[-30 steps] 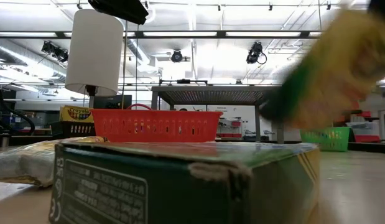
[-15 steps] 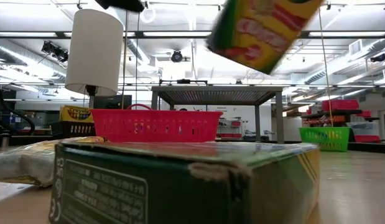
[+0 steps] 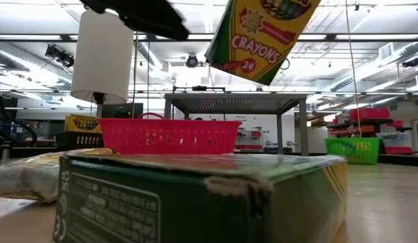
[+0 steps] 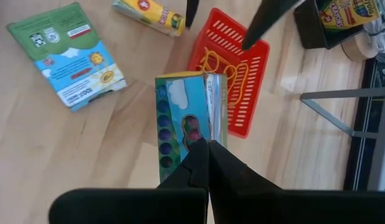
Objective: Pick & Place Office Desk Supplies
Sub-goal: Put the crayons box into the black bin
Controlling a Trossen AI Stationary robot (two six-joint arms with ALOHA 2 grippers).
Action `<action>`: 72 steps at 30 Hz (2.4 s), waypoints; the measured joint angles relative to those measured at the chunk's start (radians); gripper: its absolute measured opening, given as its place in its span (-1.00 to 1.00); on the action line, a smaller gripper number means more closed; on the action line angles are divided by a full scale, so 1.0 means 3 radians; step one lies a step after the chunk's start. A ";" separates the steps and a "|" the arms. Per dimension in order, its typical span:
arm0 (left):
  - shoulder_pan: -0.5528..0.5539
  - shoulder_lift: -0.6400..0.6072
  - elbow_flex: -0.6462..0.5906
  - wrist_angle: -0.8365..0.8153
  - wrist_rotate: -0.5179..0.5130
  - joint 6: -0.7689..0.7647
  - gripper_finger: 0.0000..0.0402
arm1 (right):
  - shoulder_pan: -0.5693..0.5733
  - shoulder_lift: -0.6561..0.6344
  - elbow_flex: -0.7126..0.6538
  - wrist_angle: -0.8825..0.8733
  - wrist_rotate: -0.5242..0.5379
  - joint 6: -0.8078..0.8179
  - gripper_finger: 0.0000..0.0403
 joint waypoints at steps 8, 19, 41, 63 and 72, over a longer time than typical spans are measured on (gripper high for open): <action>0.0149 0.0195 0.0000 0.0333 -0.0204 0.0175 0.22 | -0.0120 0.0000 0.0000 0.0007 -0.0060 -0.0092 -1.00; 0.0439 0.0335 -0.0003 0.0719 -0.0192 0.0350 0.21 | -0.0218 0.0000 0.0000 0.0067 -0.0126 -0.0206 -1.00; 0.0446 0.0335 -0.0006 0.0893 -0.0304 0.0261 -0.58 | -0.0248 -0.0013 0.0000 0.0153 0.0320 -0.0160 -0.80; 0.0411 0.0242 0.0001 0.0358 -0.0908 -0.0362 -0.59 | -0.0195 -0.0610 -0.0003 0.0335 0.0569 -0.0024 0.10; 0.0292 -0.0146 0.0001 -0.1399 -0.1731 -0.1650 -0.59 | -0.0027 -0.0673 -0.0183 0.0502 0.0538 0.0059 0.06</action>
